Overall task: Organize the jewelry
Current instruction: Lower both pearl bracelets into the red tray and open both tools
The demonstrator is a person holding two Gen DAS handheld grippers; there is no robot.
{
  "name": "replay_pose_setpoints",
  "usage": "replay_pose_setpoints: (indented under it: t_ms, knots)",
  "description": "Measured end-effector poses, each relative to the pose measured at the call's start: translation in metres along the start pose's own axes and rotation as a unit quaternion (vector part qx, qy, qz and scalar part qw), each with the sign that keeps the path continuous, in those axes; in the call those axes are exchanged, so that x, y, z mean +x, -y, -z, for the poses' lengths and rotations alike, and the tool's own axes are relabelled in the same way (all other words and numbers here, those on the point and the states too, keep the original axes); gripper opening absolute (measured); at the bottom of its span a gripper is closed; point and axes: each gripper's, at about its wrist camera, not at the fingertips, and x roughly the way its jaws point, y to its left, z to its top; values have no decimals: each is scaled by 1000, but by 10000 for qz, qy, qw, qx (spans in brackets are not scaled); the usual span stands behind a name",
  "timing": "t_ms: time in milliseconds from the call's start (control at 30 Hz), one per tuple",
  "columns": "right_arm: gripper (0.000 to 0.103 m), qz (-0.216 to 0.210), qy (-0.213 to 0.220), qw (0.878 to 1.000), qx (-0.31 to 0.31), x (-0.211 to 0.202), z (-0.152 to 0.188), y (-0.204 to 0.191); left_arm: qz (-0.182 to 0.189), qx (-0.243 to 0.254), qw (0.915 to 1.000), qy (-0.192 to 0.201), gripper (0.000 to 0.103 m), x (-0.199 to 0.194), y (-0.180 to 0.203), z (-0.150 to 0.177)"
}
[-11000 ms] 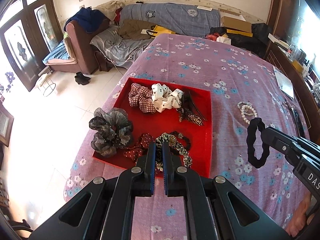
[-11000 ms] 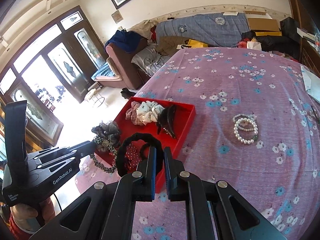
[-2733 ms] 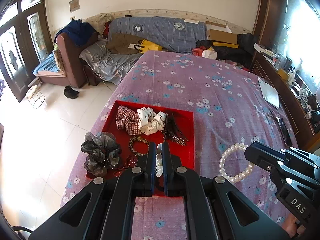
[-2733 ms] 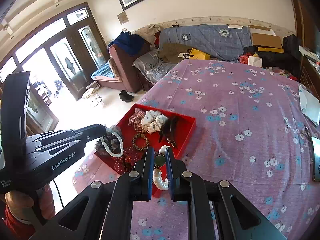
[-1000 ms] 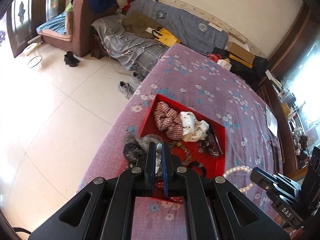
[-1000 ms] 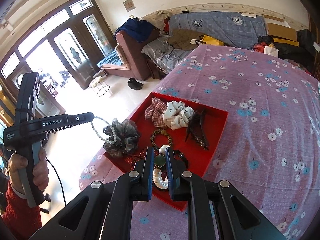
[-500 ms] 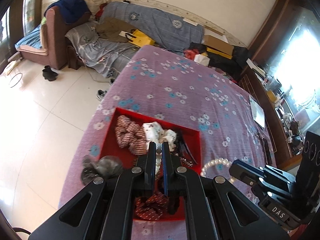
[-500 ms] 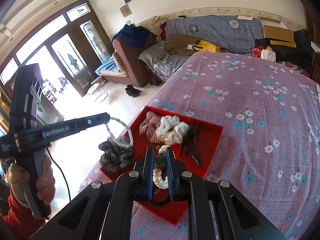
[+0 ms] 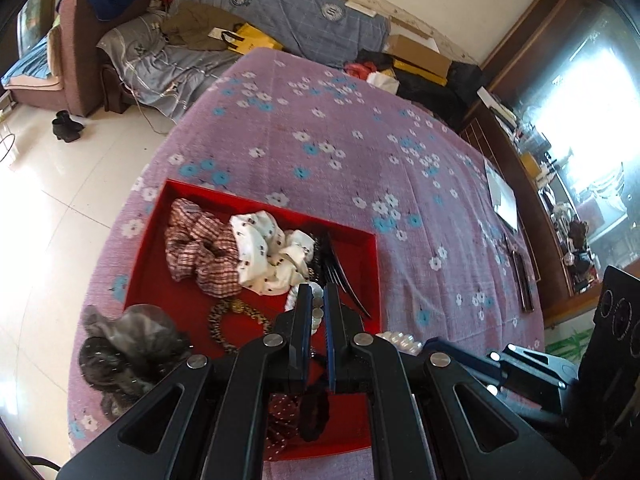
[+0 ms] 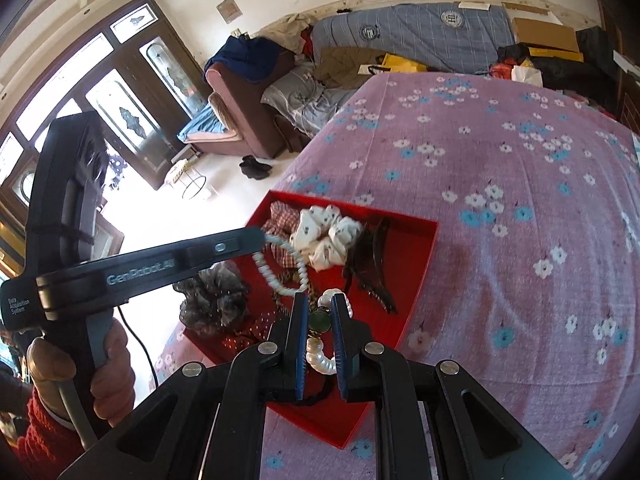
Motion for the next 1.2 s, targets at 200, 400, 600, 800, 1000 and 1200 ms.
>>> replay_pose_setpoints:
  t_ms: [200,400,600,800,1000,1200]
  knots:
    - [13,-54,-60,10000,34,6,5,0,25,152,9998,-161,5,22,9,-2]
    - [13,-59,-127,9999,32,15,8,1,-386,437,9980,-257,5,43,13,-5]
    - [13,75,-158,9998,-118,22,9,-1,-756,623,9947,-303,5,57,11,-4]
    - [13,218,-216,9994,-180,32,10,2,-953,634,9928,-363,5,69,3,-4]
    - [13,417,-330,9983,-220,46,13,13,-1123,669,9904,-449,5,82,-3,-2]
    - [14,490,-434,9977,-176,54,16,22,-1244,720,9883,-509,5,93,-5,0]
